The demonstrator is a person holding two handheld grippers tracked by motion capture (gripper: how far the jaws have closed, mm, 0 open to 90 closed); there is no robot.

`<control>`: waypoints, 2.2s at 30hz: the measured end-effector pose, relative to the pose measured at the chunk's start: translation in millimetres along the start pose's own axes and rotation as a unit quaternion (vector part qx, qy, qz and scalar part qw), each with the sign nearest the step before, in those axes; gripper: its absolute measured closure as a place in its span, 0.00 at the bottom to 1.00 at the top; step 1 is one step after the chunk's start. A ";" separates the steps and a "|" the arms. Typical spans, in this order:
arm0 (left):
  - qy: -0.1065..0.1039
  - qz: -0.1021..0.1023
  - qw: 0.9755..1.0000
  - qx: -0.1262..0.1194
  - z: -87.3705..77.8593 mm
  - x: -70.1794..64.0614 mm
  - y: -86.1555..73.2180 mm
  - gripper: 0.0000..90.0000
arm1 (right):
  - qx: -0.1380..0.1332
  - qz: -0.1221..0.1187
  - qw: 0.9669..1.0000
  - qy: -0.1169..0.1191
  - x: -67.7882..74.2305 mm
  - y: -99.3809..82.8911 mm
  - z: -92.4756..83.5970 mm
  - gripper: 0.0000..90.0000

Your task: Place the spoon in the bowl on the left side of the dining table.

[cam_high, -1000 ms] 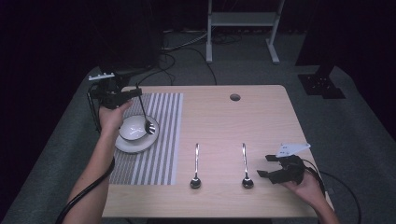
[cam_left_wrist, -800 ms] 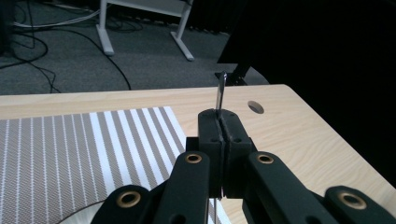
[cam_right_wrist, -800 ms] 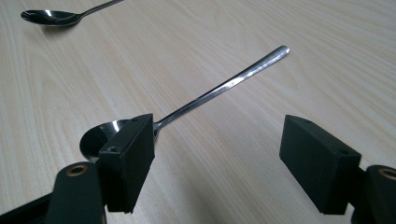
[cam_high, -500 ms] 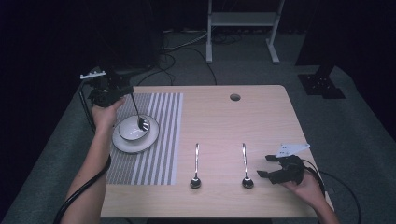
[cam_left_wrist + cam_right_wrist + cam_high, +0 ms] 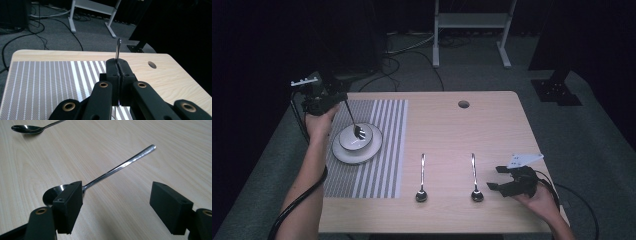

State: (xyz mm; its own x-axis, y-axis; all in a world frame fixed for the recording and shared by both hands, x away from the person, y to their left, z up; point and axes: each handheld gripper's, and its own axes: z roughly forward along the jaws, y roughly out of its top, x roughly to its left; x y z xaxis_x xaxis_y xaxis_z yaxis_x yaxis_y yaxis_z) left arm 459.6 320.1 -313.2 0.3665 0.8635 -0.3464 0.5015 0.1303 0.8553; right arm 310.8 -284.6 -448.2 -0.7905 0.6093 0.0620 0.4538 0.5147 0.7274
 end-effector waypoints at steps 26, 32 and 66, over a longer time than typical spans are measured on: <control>0.038 -0.024 0.999 -0.016 -6.1 32.5 -12.6 0.99 | 0.000 0.000 1.000 0.002 -0.3 0.1 1.2 0.28; 0.048 -0.031 0.998 -0.018 -8.1 40.2 -18.6 0.99 | -0.001 0.001 1.000 0.003 -0.6 0.2 0.8 0.28; 0.055 -0.067 0.996 -0.011 -0.1 67.2 -56.6 0.97 | 0.002 0.000 1.000 0.006 0.2 0.8 3.8 0.28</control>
State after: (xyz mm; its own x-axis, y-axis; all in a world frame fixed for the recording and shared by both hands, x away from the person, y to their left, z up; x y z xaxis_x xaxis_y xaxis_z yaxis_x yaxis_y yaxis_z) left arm 455.8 370.8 -384.8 0.2091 0.8859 -0.4140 0.5222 0.2568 0.8132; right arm 312.5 -281.8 -450.2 -0.7952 0.6023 0.0707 0.4555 0.5163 0.7252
